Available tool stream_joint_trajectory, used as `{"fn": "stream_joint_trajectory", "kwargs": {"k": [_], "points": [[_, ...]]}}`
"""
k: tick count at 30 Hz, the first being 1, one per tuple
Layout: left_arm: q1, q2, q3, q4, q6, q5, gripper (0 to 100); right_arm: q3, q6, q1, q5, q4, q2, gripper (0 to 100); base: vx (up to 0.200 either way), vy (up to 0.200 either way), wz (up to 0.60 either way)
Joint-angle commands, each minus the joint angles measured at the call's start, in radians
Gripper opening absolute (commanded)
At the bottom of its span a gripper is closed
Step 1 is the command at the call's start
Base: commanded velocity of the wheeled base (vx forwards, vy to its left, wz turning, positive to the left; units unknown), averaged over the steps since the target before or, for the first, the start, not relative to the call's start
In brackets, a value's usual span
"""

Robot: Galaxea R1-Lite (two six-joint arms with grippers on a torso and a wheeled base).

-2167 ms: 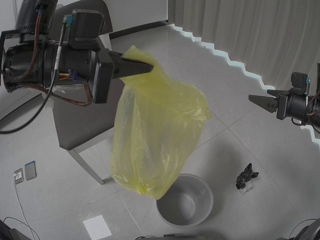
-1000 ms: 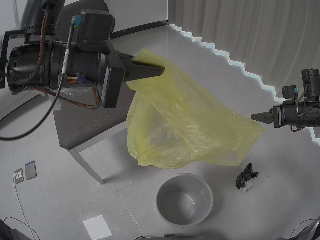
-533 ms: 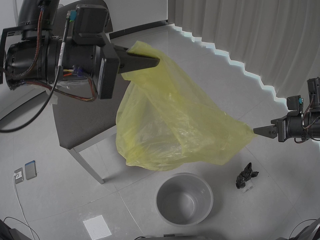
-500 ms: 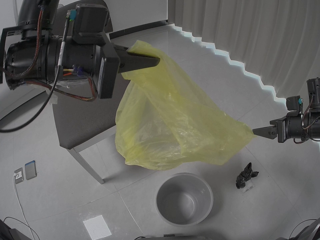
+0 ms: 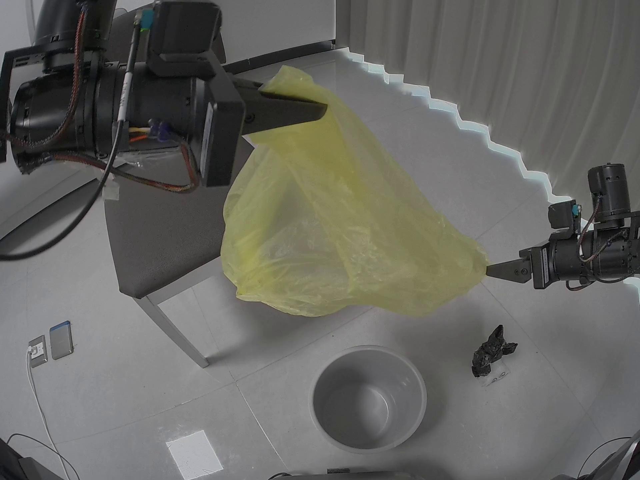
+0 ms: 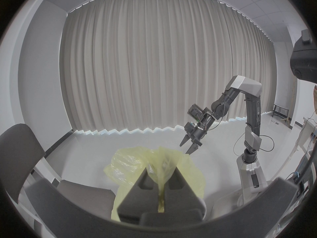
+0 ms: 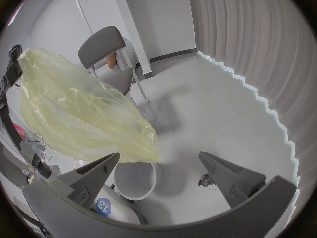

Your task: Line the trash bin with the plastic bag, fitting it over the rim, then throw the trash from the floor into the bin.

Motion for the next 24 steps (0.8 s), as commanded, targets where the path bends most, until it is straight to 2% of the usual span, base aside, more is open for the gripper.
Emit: {"fn": "stream_joint_trajectory", "kwargs": {"k": [1, 7, 11, 20, 24], "points": [[-0.012, 0.000, 0.004, -0.014, -0.005, 0.000, 0, 0.001, 0.005, 0.014, 0.002, -0.011, 0.060, 100, 0.000, 0.000, 0.00], [-0.032, 0.004, 0.006, -0.016, -0.011, -0.003, 0, -0.030, 0.022, 0.044, 0.001, -0.041, 0.083, 100, 0.000, 0.000, 0.00], [-0.035, 0.010, 0.023, -0.021, -0.009, -0.031, 0, -0.096, 0.076, 0.064, 0.001, -0.038, 0.093, 100, 0.000, 0.000, 0.00], [-0.003, 0.021, 0.026, -0.039, -0.011, -0.044, 0, -0.105, 0.077, 0.071, -0.005, -0.042, 0.124, 100, 0.000, 0.000, 0.00], [0.008, 0.032, 0.038, -0.041, -0.009, -0.047, 0, -0.096, 0.068, 0.058, -0.004, -0.030, 0.063, 100, 0.000, 0.000, 0.00]]}}
